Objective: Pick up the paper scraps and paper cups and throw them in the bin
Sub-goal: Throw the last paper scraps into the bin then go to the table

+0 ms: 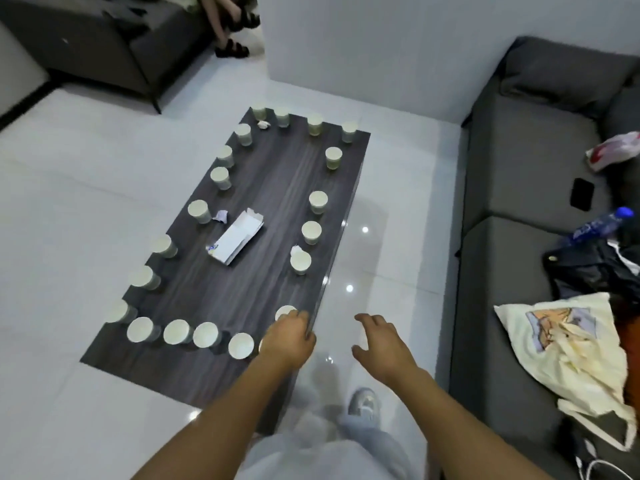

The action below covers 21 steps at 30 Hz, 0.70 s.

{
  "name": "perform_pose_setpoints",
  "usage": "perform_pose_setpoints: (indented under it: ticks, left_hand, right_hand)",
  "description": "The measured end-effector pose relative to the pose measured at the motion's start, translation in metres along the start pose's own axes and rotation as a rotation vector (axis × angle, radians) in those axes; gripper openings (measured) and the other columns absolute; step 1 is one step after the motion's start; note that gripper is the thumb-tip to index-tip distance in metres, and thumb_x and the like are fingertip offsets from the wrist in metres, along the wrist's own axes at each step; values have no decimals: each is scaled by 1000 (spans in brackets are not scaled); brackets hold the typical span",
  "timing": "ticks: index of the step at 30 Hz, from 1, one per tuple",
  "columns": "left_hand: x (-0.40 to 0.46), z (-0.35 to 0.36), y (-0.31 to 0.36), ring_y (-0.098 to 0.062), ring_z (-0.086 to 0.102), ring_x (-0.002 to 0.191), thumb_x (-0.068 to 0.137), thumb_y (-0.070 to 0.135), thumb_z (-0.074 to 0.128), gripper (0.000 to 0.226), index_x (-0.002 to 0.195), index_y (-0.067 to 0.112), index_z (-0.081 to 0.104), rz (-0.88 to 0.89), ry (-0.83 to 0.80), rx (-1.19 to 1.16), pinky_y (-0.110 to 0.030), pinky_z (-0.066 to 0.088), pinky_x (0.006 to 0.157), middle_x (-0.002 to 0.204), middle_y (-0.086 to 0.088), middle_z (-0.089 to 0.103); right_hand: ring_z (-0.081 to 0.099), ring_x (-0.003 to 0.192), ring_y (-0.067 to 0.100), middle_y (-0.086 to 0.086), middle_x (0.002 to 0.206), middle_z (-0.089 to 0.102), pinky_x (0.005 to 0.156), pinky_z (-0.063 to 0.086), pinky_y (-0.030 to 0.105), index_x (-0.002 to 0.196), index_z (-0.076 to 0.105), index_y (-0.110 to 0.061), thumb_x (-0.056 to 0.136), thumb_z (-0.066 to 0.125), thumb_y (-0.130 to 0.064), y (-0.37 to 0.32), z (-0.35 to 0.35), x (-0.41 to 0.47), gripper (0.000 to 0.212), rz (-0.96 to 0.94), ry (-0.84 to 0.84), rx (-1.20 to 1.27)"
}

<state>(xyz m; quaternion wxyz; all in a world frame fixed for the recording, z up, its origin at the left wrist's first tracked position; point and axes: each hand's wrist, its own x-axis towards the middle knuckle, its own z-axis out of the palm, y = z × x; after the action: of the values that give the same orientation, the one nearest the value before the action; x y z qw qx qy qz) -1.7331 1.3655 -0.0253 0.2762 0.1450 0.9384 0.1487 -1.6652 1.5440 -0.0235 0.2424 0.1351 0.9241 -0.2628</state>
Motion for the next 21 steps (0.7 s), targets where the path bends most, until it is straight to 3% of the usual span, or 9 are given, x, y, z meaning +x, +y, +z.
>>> perform_pose_setpoints:
  ticks: [6, 11, 15, 21]
  left_hand:
    - [21, 6, 52, -30, 55, 97, 92, 26, 45, 22, 100, 7, 52, -118, 37, -36, -35, 40, 72, 106, -11, 55]
    - [44, -3, 52, -27, 54, 101, 93, 26, 45, 22, 99, 7, 53, -240, 84, -90, -37, 43, 80, 109, -10, 58]
    - [67, -13, 38, -26, 52, 109, 94, 30, 45, 27, 111, 11, 53, -330, 115, -143, -36, 42, 88, 117, -8, 56]
    - [122, -35, 11, -27, 50, 114, 94, 32, 45, 29, 115, 14, 52, -446, 109, -219, -37, 42, 91, 121, -7, 54]
  right_hand:
    - [38, 128, 24, 4, 144, 38, 99, 44, 34, 147, 28, -22, 95, 54, -28, 45, -54, 39, 59, -69, -75, -70]
    - [39, 128, 24, 4, 144, 39, 99, 44, 33, 146, 29, -23, 94, 55, -28, 31, -74, 91, 59, -177, -146, -128]
    - [41, 130, 24, 3, 145, 40, 102, 41, 32, 145, 32, -23, 94, 58, -30, 9, -83, 138, 58, -256, -188, -165]
    - [44, 128, 23, 1, 143, 44, 103, 42, 35, 140, 37, -25, 92, 60, -33, -25, -101, 217, 54, -311, -242, -229]
